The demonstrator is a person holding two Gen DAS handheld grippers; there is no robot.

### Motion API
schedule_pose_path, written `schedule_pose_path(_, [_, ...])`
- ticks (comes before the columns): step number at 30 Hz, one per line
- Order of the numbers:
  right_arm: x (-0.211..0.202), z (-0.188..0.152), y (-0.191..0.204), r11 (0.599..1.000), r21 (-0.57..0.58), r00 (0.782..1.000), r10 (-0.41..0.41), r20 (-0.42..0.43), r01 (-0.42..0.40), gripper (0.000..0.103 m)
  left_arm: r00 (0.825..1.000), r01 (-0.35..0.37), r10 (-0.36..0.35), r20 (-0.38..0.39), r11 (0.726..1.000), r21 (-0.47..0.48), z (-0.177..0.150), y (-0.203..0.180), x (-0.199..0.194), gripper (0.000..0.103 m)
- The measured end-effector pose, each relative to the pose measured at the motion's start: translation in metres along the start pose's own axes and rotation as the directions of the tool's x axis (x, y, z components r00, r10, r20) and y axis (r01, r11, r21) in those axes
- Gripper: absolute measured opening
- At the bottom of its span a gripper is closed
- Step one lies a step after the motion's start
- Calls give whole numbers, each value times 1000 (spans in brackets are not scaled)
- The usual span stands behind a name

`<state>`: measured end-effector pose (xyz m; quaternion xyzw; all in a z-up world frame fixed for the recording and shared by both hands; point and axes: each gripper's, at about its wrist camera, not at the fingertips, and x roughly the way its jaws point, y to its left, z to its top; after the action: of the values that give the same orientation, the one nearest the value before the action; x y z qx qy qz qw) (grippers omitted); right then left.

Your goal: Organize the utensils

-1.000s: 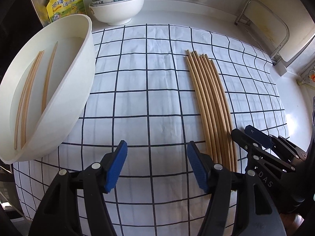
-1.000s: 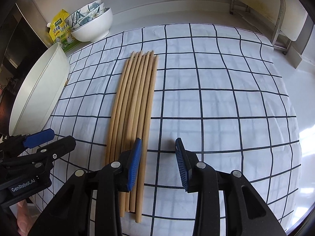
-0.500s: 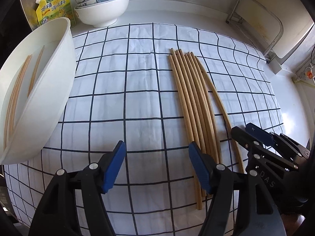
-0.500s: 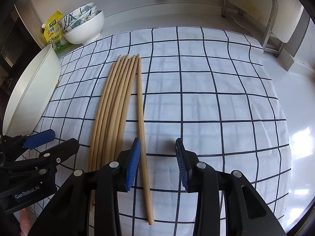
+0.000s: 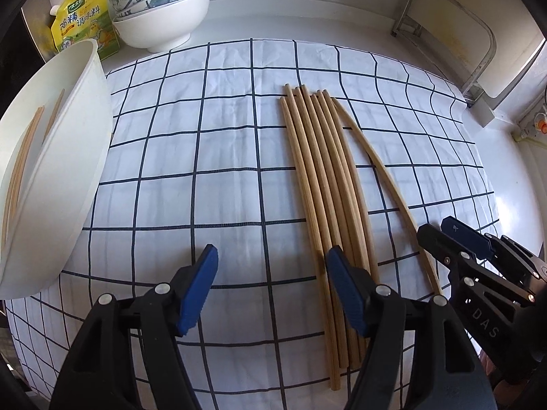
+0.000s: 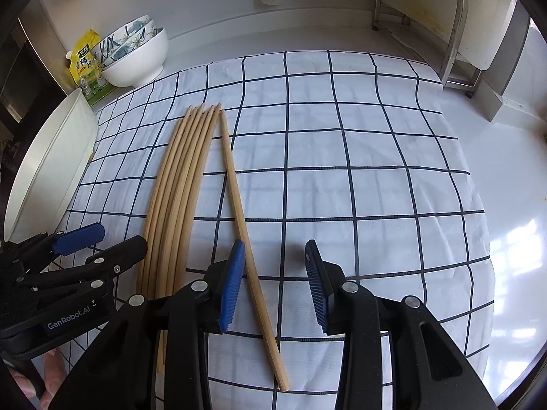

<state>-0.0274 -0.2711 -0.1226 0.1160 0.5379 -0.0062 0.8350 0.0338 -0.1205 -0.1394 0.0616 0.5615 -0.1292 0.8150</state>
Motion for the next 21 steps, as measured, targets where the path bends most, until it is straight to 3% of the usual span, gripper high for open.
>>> schedule_pose_path(9, [3,4,3,1000,-4,1000,8,1,-8,35,1000,-23,23,-6,1000,1,1,8,3,70])
schedule_pose_path(13, [8,8,7,1000,-10,1000,9,-2,-9,35,998,-66,67,-18,997,29,-2,9,5,69])
schedule_pose_path(21, [12,11,12,999,-46,1000,-6,5,6,36,996,-84,84,-27,996,-17,1,29,7,71])
